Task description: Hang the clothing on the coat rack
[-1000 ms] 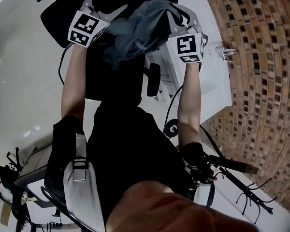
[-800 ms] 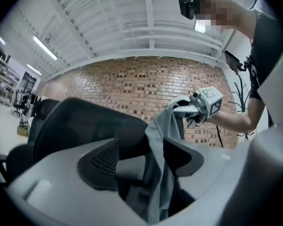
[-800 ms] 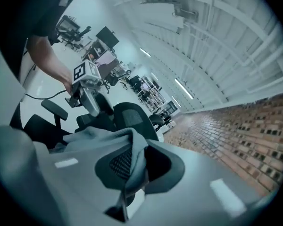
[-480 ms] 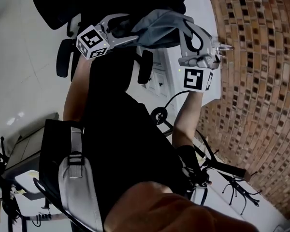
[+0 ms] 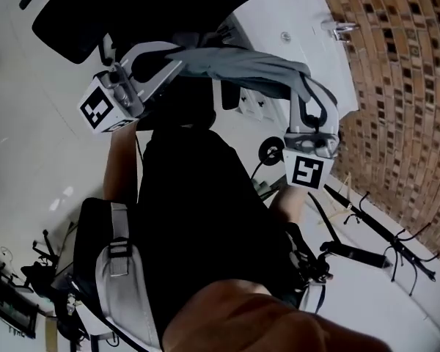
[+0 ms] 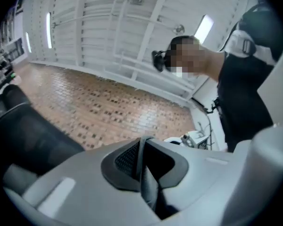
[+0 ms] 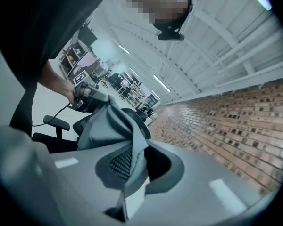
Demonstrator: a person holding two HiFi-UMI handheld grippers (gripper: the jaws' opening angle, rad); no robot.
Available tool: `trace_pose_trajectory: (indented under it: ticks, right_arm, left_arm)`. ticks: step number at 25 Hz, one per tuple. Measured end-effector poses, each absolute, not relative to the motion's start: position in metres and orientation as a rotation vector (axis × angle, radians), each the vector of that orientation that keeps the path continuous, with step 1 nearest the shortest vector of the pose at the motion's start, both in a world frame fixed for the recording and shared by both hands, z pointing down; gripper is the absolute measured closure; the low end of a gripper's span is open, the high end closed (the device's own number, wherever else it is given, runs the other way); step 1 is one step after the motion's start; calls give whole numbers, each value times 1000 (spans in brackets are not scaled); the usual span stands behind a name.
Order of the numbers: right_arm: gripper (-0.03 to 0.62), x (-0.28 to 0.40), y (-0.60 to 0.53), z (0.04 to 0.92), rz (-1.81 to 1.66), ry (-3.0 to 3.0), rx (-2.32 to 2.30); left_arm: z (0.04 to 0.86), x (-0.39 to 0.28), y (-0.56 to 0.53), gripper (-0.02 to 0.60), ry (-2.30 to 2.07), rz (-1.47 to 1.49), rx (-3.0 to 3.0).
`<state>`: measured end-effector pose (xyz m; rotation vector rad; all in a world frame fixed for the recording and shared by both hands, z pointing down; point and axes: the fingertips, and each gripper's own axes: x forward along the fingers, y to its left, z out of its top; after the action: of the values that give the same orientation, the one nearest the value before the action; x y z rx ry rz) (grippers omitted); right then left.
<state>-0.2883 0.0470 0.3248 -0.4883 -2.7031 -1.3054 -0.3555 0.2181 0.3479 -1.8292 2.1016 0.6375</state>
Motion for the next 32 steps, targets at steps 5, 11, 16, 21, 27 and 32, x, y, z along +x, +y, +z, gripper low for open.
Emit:
trace_pose_trajectory:
  ticks: [5,11,16,21,27,32]
  right_arm:
    - [566,-198,28,279,-1006,-3003,-448]
    - [566,-69,3,209,-856,-3289,-98]
    - [566,26,-62,181,-926,-3346,311]
    - [566,168,-121,172,-1103,-3103,801]
    - [566,342,-179,154,-1169,-2923,1093]
    - [566,445,-218,111,-1318,-2713,1331]
  left_arm:
    - [243,-232,207,571,1527,400,-2067]
    - [179,-160,167,571,1054,564,-2308]
    - [147,-139,43,571,909,757,-2507]
    - [122,-19,-86,571,629,819,-2692]
    - [100,154,-198,571,281,974,-2884]
    - [66,260,-252,571,14,1060,-2930]
